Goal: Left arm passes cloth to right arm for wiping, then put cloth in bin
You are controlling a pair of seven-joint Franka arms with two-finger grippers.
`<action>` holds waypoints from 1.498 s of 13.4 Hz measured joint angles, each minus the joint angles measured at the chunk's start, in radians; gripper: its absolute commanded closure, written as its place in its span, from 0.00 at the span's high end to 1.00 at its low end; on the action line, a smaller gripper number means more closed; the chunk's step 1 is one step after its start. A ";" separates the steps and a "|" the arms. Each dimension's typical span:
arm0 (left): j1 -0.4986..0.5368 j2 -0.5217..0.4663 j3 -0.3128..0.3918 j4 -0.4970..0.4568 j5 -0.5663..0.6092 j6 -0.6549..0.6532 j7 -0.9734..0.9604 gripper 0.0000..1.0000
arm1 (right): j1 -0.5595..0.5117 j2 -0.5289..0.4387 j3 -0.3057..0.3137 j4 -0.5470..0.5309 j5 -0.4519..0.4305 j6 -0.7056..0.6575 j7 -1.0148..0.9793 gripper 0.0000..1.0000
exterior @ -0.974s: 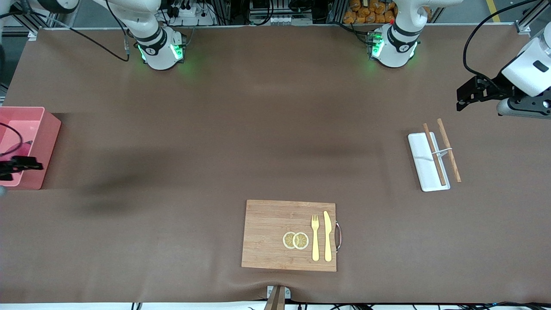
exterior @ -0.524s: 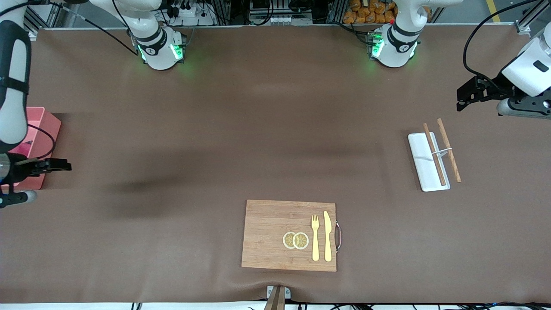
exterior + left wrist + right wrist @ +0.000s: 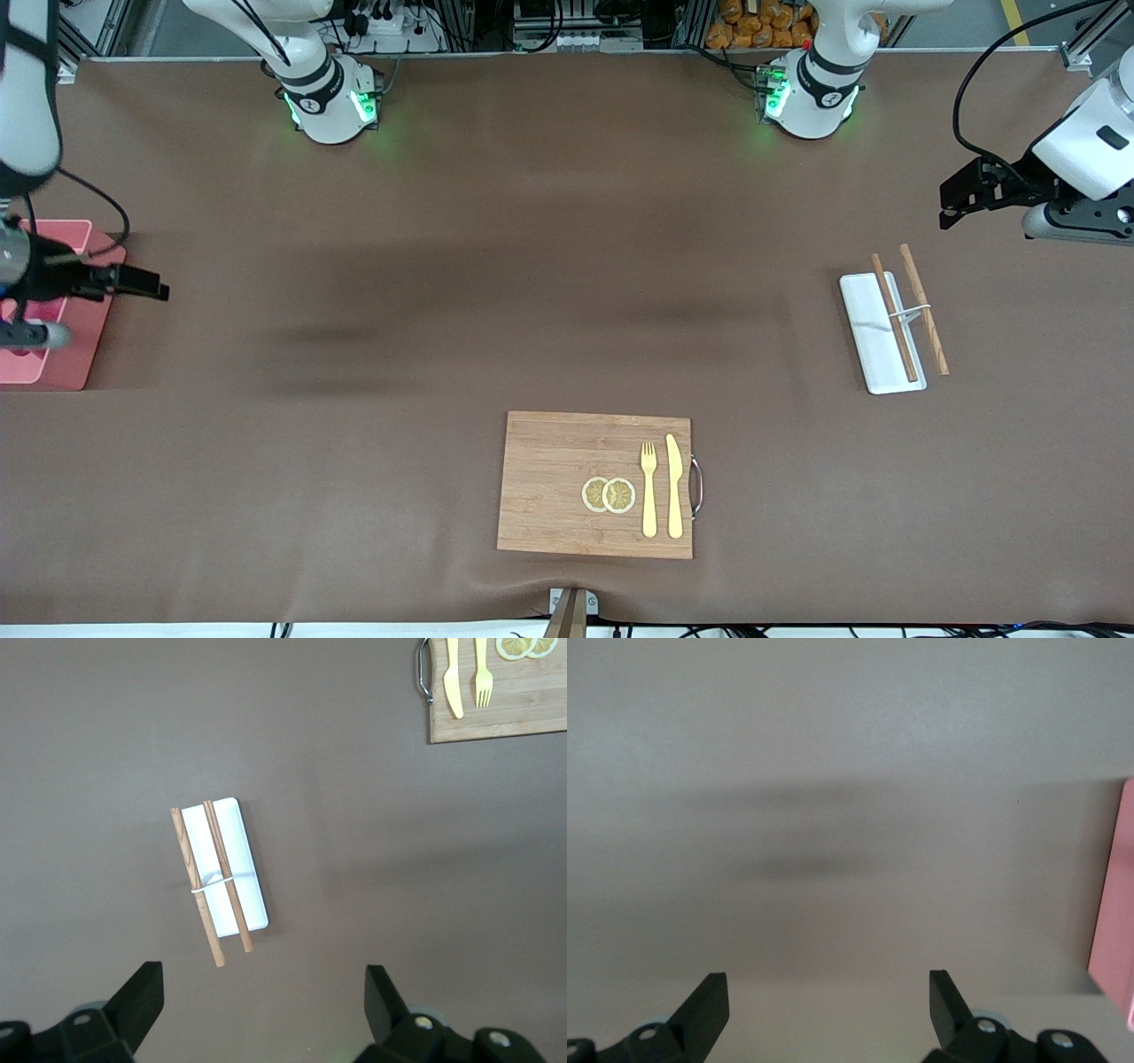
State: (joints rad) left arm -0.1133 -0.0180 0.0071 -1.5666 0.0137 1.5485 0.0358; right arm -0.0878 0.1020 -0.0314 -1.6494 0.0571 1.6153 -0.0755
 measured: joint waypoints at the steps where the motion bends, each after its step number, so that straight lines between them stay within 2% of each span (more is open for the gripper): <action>1: 0.000 0.000 0.000 0.000 0.000 0.000 0.000 1.00 | -0.018 -0.053 0.023 -0.029 0.000 0.000 0.018 1.00; 3: 0.001 0.000 0.000 0.000 0.000 0.000 0.000 1.00 | -0.029 -0.134 0.037 -0.076 0.000 0.002 0.025 1.00; 5: 0.001 0.000 0.000 0.000 0.000 0.000 0.000 1.00 | -0.031 -0.162 0.037 -0.098 0.000 0.031 0.025 1.00; 11: 0.004 0.000 0.000 0.000 0.000 0.000 0.000 1.00 | -0.021 -0.157 0.039 -0.081 -0.001 0.088 0.025 1.00; 16: 0.005 0.000 0.000 -0.001 0.000 0.000 0.000 1.00 | -0.019 -0.114 0.036 0.013 -0.002 0.118 0.025 1.00; 17: 0.005 0.000 0.000 -0.001 0.000 0.000 0.000 1.00 | -0.014 -0.111 0.029 0.015 -0.002 0.118 0.025 1.00; 20: 0.005 0.000 0.000 -0.001 0.000 0.000 0.000 1.00 | 0.049 -0.105 -0.042 0.017 -0.002 0.118 0.025 1.00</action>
State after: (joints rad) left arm -0.1078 -0.0180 0.0070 -1.5674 0.0137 1.5487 0.0358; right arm -0.0389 -0.0026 -0.0730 -1.6329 0.0554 1.7331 -0.0503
